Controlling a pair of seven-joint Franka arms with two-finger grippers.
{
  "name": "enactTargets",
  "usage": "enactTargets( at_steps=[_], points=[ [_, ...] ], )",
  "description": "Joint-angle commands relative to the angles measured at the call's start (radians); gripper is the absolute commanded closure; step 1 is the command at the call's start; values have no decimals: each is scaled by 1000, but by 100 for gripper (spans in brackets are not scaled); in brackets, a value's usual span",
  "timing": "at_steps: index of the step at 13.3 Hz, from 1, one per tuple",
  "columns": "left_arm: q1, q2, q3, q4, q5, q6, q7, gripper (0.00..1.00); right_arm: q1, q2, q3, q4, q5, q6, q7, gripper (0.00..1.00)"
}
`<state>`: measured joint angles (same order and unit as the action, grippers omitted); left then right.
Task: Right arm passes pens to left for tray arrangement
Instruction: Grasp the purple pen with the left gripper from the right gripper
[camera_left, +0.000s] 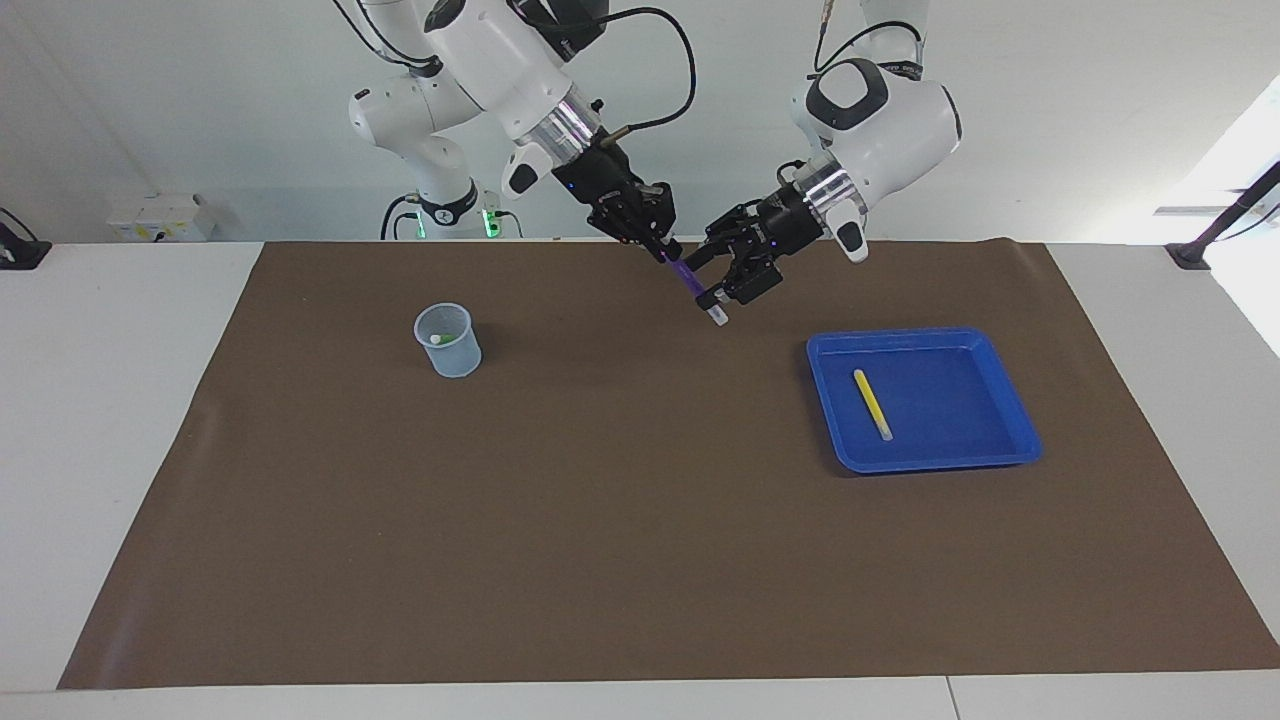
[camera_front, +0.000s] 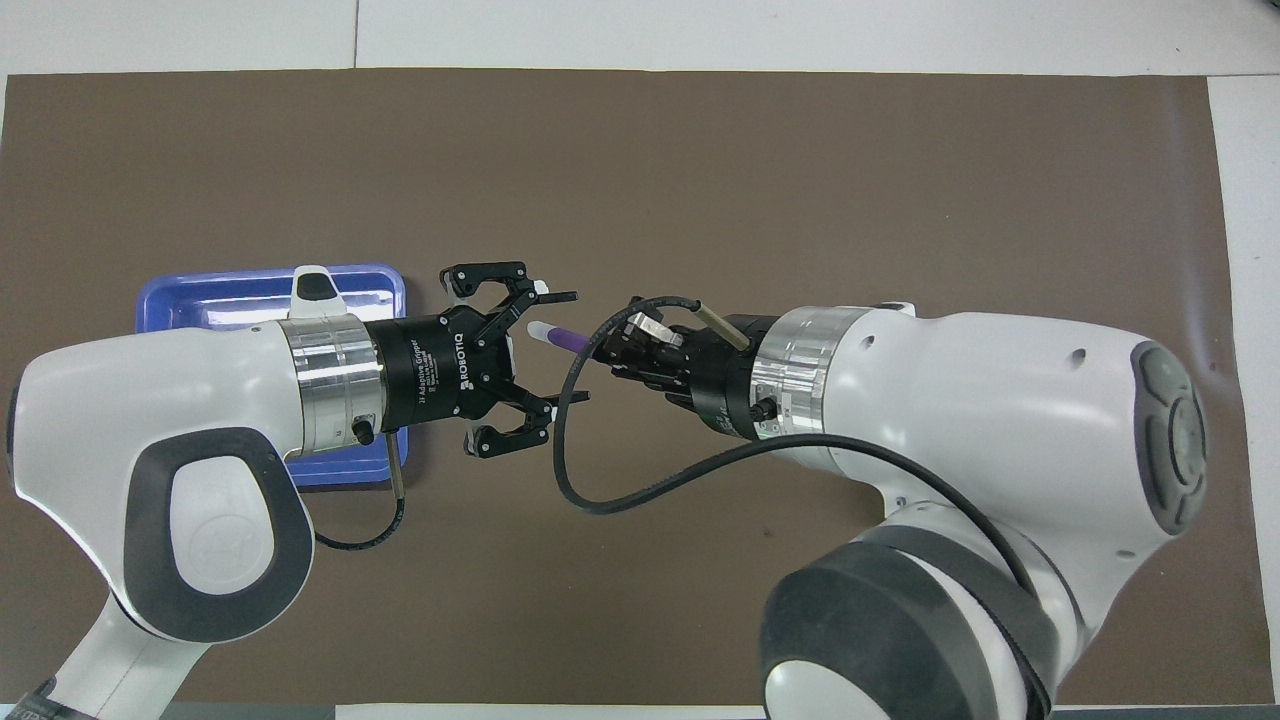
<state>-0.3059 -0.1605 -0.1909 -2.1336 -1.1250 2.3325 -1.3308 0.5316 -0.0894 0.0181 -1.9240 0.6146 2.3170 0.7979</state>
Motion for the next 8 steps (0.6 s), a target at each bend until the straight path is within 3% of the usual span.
enactTargets(
  at_steps=[1,4,5,7,8],
  points=[
    [-15,-27,8,-32,-27,24,22,42,-5,-9,0,-15,23,10,-36,100],
    [-15,-27,8,-32,-27,24,24,57,-10,-9,0,-15,23,9,-37,100],
    [-15,-27,8,-31,-27,24,25,68,-10,-9,0,-15,23,9,-40,100],
    [-13,-24,10,-26,-24,27,41,100,-15,-9,0,-15,23,9,-52,100],
    [-13,-24,10,-23,-24,27,59,100,-15,-9,0,-15,23,7,-52,100]
  ],
)
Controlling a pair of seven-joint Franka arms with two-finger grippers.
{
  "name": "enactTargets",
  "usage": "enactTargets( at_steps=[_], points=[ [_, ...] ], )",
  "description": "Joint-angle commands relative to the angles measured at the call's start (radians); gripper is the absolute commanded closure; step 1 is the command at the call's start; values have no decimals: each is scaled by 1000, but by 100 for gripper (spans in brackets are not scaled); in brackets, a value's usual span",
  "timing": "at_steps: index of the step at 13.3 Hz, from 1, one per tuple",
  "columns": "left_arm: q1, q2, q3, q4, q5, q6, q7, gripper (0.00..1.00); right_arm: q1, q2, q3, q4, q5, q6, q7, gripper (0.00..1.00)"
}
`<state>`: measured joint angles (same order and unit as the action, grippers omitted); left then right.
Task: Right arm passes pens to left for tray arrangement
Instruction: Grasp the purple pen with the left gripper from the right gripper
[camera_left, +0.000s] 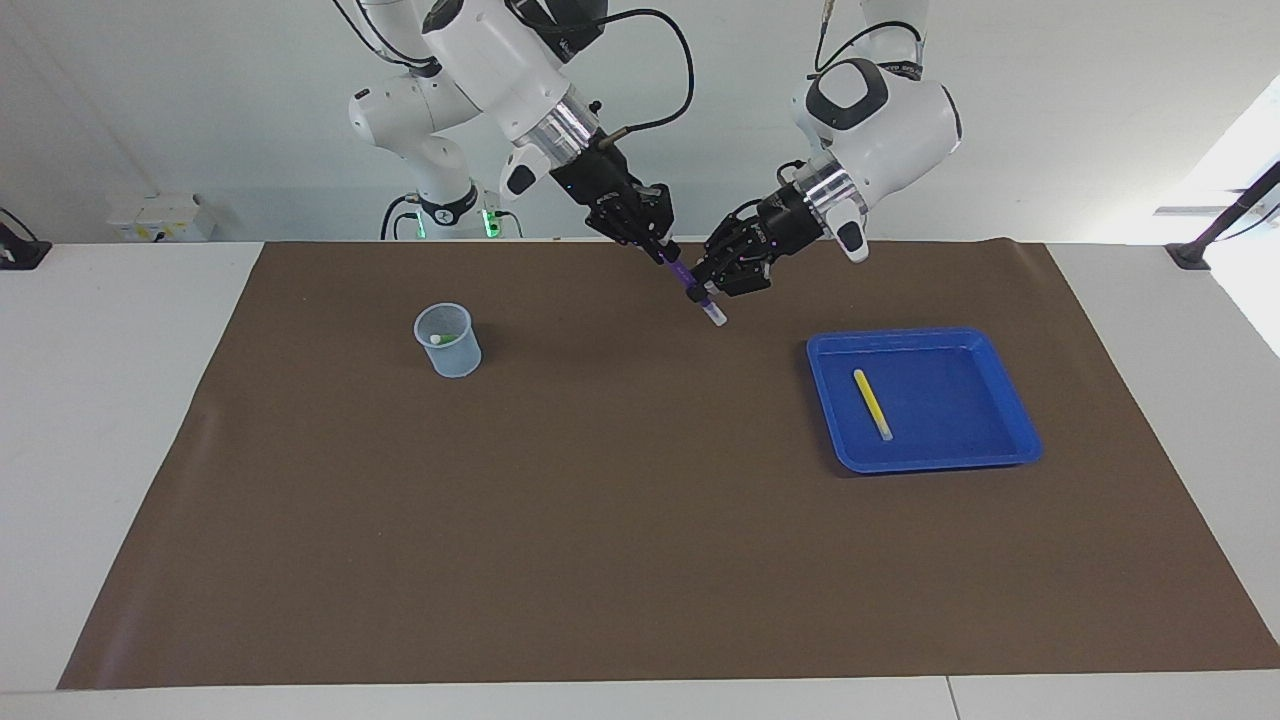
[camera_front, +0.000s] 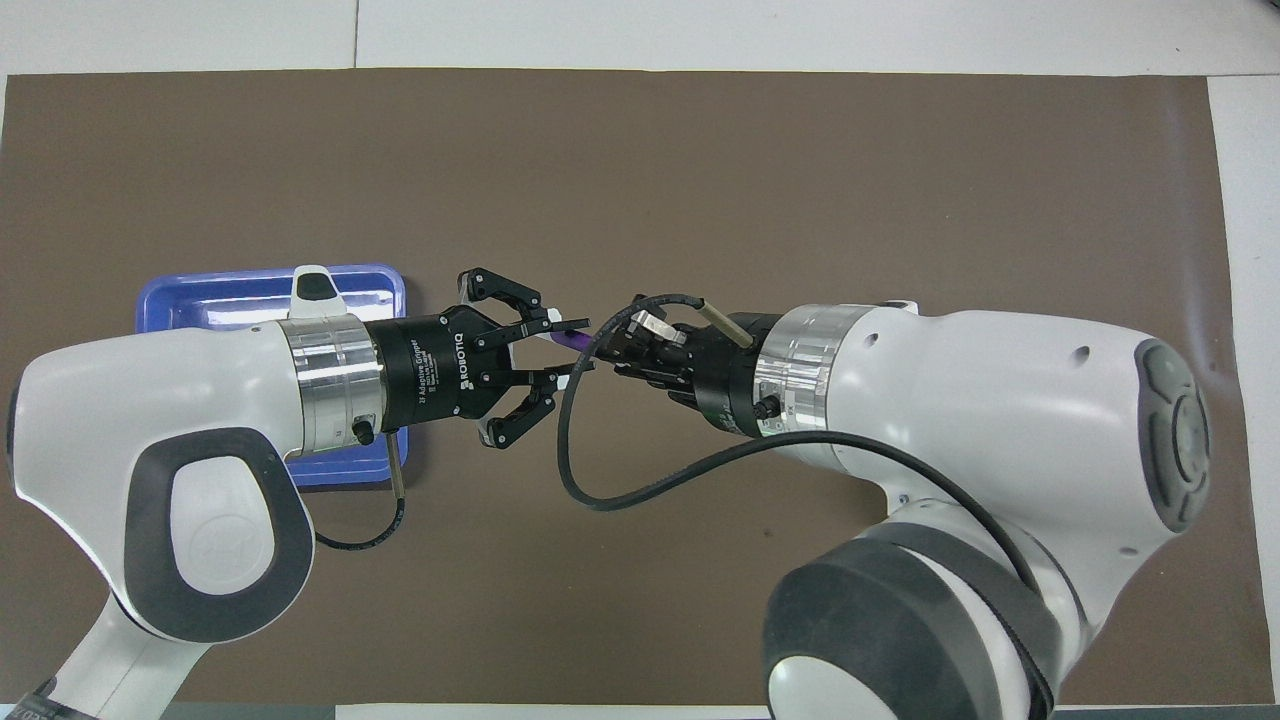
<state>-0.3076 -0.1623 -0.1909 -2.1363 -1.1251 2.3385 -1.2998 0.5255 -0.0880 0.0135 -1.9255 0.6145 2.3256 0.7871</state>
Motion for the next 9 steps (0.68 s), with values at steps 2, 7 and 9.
enactTargets(
  at_steps=[2,7,9],
  points=[
    [-8,-19,10,-17,-24,25,43,100,-9,-10,5,-13,24,-3,-42,100],
    [1,-13,10,-10,-24,25,43,100,-10,-15,3,-12,7,-58,-38,0],
    [2,-10,11,-8,-18,31,47,100,-33,-21,-3,-12,-45,-159,-39,0]
  ],
)
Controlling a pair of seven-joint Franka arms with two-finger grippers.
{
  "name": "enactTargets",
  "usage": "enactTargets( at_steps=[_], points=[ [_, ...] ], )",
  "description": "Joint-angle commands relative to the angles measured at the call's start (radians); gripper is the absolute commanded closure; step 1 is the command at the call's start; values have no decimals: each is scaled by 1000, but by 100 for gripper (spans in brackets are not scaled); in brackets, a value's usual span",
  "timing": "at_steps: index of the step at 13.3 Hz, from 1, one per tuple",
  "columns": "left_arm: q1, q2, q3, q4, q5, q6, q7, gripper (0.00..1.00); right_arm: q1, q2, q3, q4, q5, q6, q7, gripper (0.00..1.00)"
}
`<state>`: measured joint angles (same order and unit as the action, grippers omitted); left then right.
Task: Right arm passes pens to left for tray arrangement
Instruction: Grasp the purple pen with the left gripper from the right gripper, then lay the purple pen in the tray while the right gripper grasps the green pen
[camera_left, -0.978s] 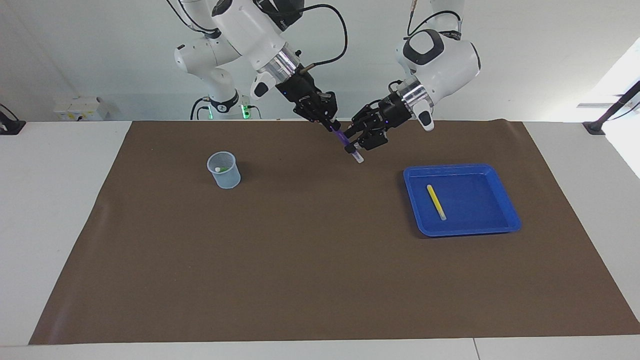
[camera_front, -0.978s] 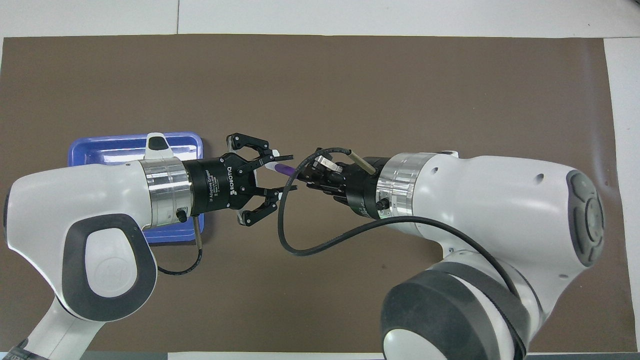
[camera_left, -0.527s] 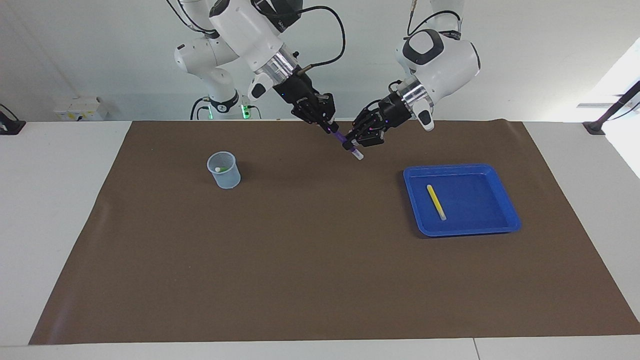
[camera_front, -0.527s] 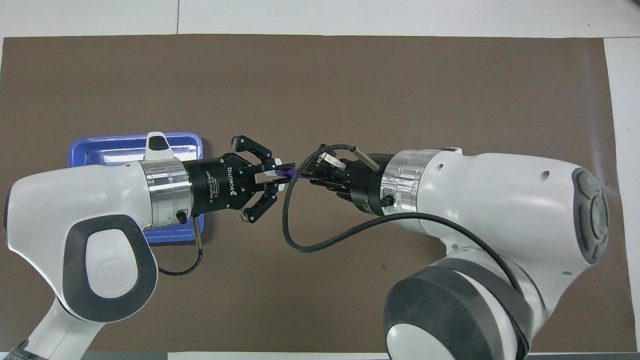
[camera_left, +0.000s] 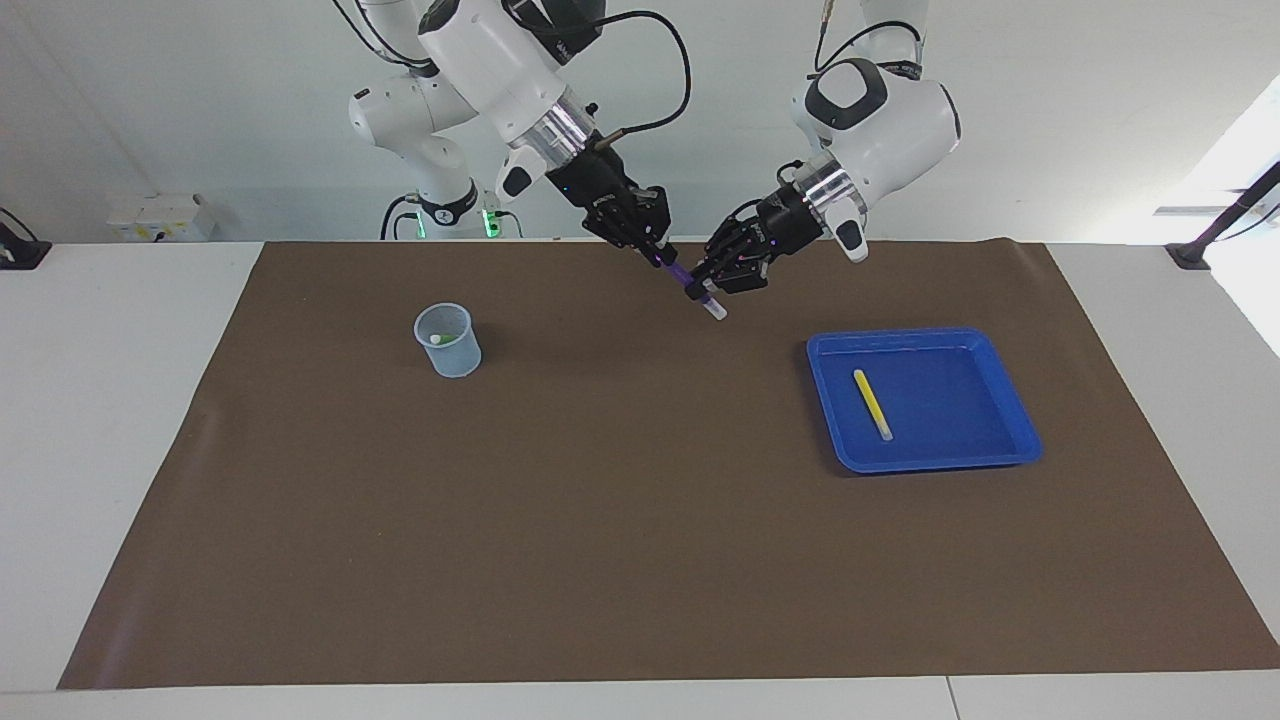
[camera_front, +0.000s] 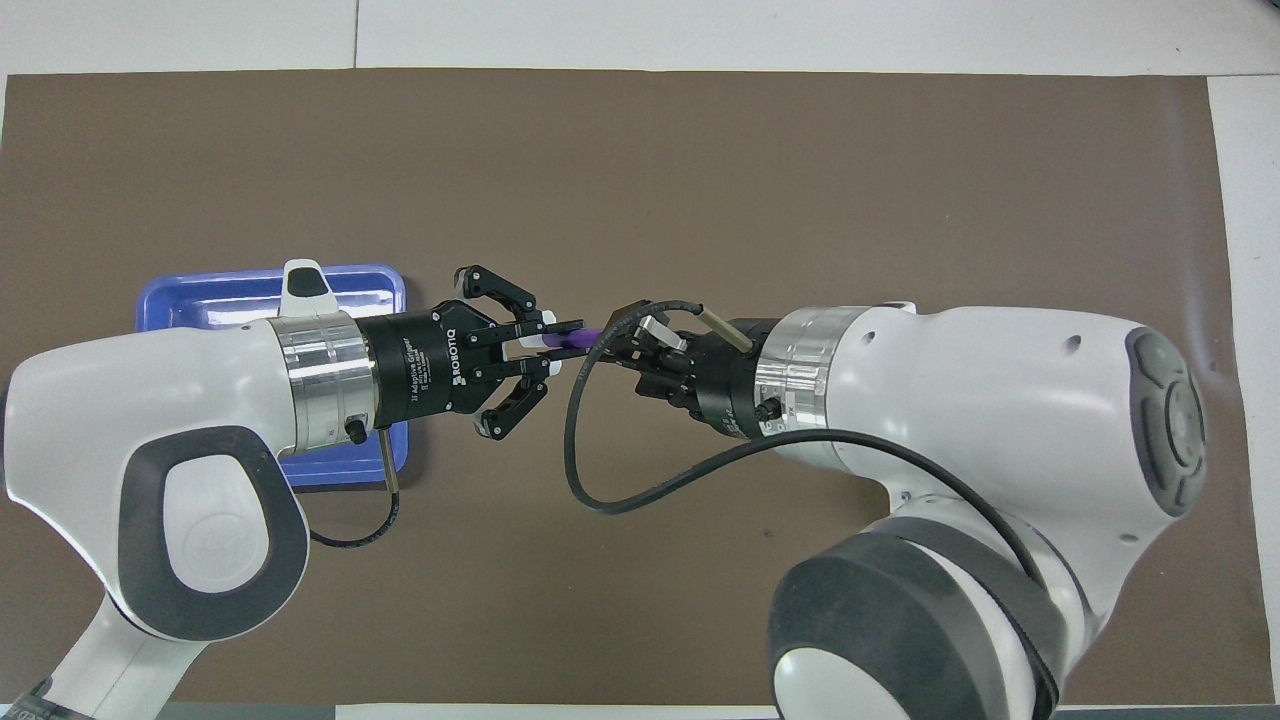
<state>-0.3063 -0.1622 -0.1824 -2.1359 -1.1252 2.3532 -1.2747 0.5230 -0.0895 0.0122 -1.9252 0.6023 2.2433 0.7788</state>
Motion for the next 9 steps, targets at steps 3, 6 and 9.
enactTargets(
  at_steps=[3,6,9],
  points=[
    [38,-3,4,-6,42,34,69,100,-90,-36,0,2,-191,-223,-58,0],
    [67,19,8,8,320,-30,175,100,-115,-58,-6,14,-380,-391,-105,0],
    [224,62,9,57,480,-246,433,100,-255,-79,-8,-20,-434,-470,-426,0]
  ],
)
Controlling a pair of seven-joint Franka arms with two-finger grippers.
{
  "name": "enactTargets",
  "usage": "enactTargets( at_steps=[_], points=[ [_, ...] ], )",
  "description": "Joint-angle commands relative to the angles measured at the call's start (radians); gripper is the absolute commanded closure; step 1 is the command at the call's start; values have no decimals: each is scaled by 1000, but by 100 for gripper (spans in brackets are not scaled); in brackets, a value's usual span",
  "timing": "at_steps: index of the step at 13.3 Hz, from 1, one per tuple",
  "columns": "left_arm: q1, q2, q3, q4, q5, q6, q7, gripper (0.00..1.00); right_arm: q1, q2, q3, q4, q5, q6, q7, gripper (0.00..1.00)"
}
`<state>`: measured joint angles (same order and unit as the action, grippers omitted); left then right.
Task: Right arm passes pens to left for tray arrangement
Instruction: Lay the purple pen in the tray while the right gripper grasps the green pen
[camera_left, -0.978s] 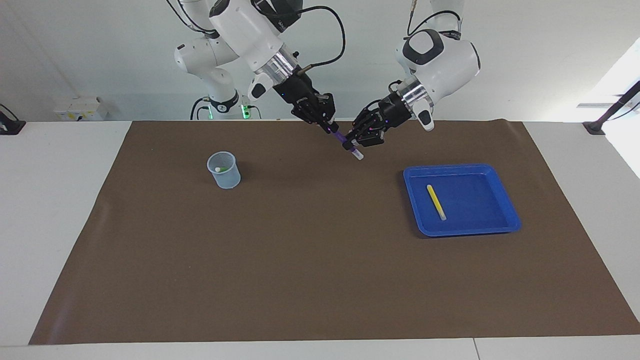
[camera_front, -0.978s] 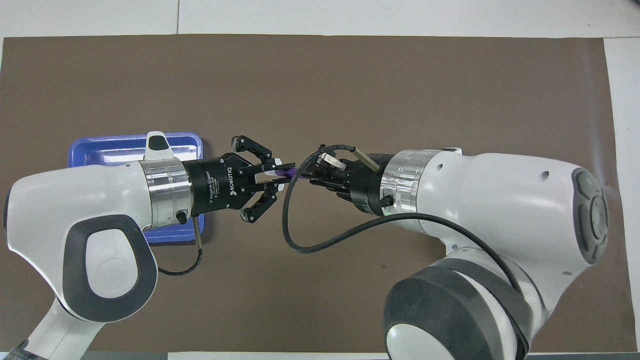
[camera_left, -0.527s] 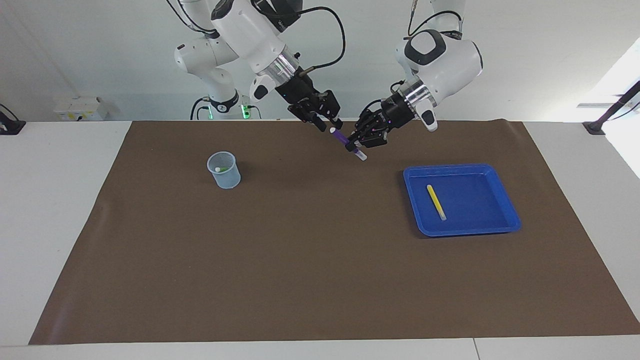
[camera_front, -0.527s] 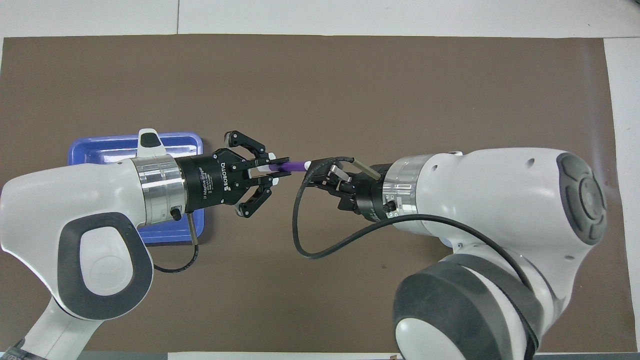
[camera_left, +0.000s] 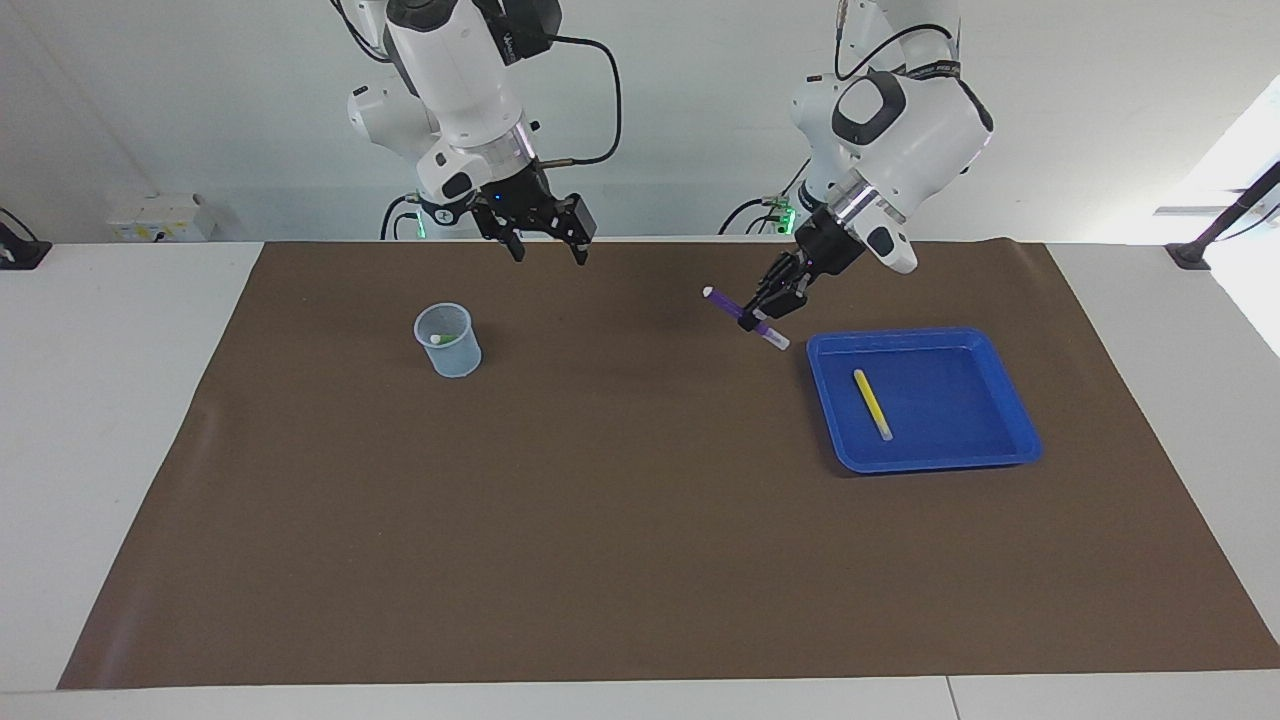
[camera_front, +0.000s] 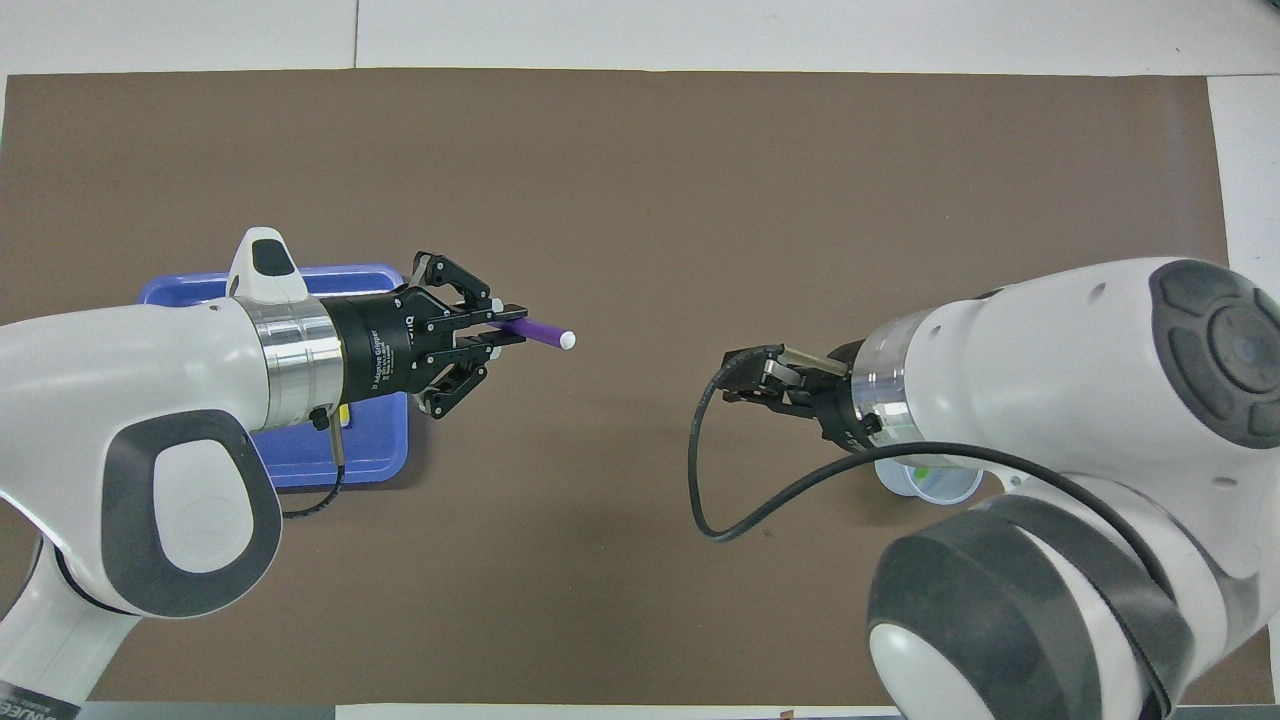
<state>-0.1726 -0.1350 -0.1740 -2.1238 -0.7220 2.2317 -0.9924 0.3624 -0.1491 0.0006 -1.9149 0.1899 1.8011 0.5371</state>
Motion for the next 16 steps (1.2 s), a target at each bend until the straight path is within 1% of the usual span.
enactTargets(
  at_steps=[1,2,3,4,6,8,9,10,11,12,13,14,16],
  points=[
    [148,38,-1,50,149,-183,247,100,-155,-20,4,-35,-23,-28,-291,0],
    [192,49,-1,50,215,-222,344,100,-204,-12,4,-50,-26,-19,-386,0],
    [223,64,-1,50,275,-239,442,100,-227,6,4,-58,-27,-13,-504,0],
    [243,83,1,47,348,-241,502,100,-229,41,4,-58,-33,-5,-567,0],
    [266,139,-1,48,519,-236,619,100,-220,110,6,-58,-108,23,-583,0],
    [282,199,1,59,616,-213,716,100,-221,164,6,-52,-127,66,-606,1],
    [282,224,-1,59,674,-193,739,100,-233,187,6,-53,-129,76,-609,4],
    [280,248,-1,61,706,-176,741,100,-243,200,7,-58,-129,80,-612,7],
    [277,270,-1,68,734,-166,741,100,-244,206,6,-59,-130,70,-650,14],
    [274,282,-1,67,754,-155,741,100,-246,200,6,-79,-130,69,-686,23],
    [278,299,-1,67,762,-133,742,100,-261,188,7,-119,-130,70,-692,35],
    [280,311,-1,61,763,-110,745,100,-264,180,7,-133,-130,70,-695,40],
    [278,344,-1,65,818,-101,768,100,-267,169,6,-159,-129,69,-703,41]
  ],
)
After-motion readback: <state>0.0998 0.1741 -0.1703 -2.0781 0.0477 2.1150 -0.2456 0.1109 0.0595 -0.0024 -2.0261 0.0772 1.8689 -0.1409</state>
